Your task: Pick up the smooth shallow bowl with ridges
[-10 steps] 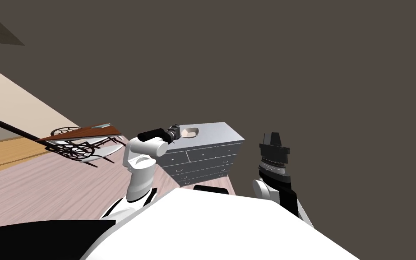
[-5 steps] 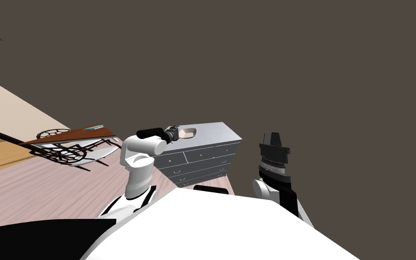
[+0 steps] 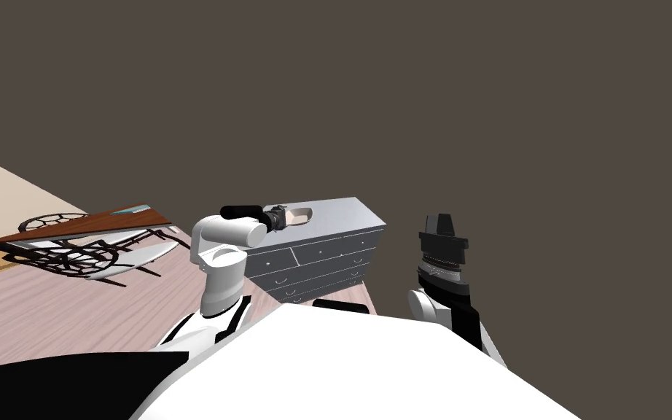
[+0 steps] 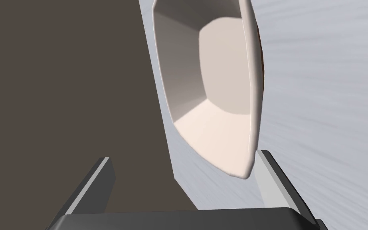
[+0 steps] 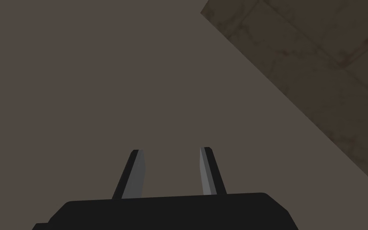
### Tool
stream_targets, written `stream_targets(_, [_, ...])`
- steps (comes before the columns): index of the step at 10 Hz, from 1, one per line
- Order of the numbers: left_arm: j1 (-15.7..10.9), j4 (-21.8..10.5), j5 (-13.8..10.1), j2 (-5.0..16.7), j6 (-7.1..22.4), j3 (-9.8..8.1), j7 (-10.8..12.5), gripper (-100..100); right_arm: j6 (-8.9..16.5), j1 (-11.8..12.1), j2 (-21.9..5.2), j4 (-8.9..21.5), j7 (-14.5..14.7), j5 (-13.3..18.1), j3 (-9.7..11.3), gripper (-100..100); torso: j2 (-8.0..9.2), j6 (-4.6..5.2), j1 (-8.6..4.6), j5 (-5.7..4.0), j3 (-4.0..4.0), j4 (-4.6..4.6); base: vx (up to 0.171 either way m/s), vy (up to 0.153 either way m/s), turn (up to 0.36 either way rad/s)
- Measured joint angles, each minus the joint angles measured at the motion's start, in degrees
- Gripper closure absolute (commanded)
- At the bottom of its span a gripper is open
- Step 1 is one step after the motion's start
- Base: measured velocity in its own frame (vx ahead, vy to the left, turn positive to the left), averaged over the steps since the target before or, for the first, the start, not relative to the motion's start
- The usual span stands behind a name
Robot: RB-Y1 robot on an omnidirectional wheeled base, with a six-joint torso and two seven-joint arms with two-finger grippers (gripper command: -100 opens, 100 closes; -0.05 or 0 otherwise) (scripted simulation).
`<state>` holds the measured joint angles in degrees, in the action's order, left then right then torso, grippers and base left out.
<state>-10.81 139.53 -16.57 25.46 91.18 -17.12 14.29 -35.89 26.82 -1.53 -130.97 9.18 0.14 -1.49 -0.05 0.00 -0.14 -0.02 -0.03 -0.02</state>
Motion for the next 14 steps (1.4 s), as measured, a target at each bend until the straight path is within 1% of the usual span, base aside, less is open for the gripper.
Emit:
stream_targets(3, [-0.50,-0.68,-0.55,0.81,3.99,-1.01,1.35,-100,0.00,0.00,0.00,0.00,0.00,0.00,0.00,0,0.00,-0.02,0.04,0.01,0.00,0.00,0.017,-0.027,-0.072])
stream_targets(4, [-0.96,-0.88,-0.56,1.14,5.56,-1.20,2.01,-100,0.00,0.00,0.00,0.00,0.00,0.00,0.00,0,0.00,-0.01,0.02,0.00,0.00,0.00,0.017,-0.021,-0.041])
stream_targets(7, [-1.07,-1.00,-0.67,1.69,10.20,-1.86,3.96,-100,0.00,0.00,0.00,0.00,0.00,0.00,0.00,0,-0.02,-0.01,0.00,0.00,-0.01,0.00,0.022,-0.028,-0.080])
stream_targets(9, [-1.67,-1.78,-1.09,2.29,12.81,-2.51,4.84,-100,0.00,0.00,0.00,0.00,0.00,0.00,0.00,0,-0.01,-0.02,0.04,0.01,-0.01,0.00,0.022,-0.025,-0.081])
stream_targets(11, [-1.38,-2.67,-1.51,2.68,15.52,-3.31,5.83,-100,0.00,0.00,0.00,0.00,0.00,0.00,0.00,0,-0.01,-0.02,0.03,0.01,-0.01,0.00,0.023,-0.025,-0.061])
stream_targets(12, [-1.46,-2.60,-1.68,2.84,17.21,-3.53,6.40,-100,0.00,0.01,0.00,0.00,0.00,0.00,0.00,0,-0.01,-0.03,0.03,0.01,-0.01,0.00,0.011,-0.009,-0.005])
stream_targets(13, [-1.48,-2.58,-1.70,2.85,17.62,-3.55,6.53,0,0.00,0.01,0.00,0.00,0.00,0.00,-0.01,0,0.03,-0.04,0.08,0.02,0.01,0.00,0.000,0.000,0.000])
stream_targets(14, [-1.48,-2.58,-1.70,2.85,17.58,-3.54,6.52,-100,0.00,0.00,0.00,0.00,0.00,0.00,-0.01,0,0.06,-0.04,0.11,0.02,0.03,0.01,0.000,0.000,0.000])
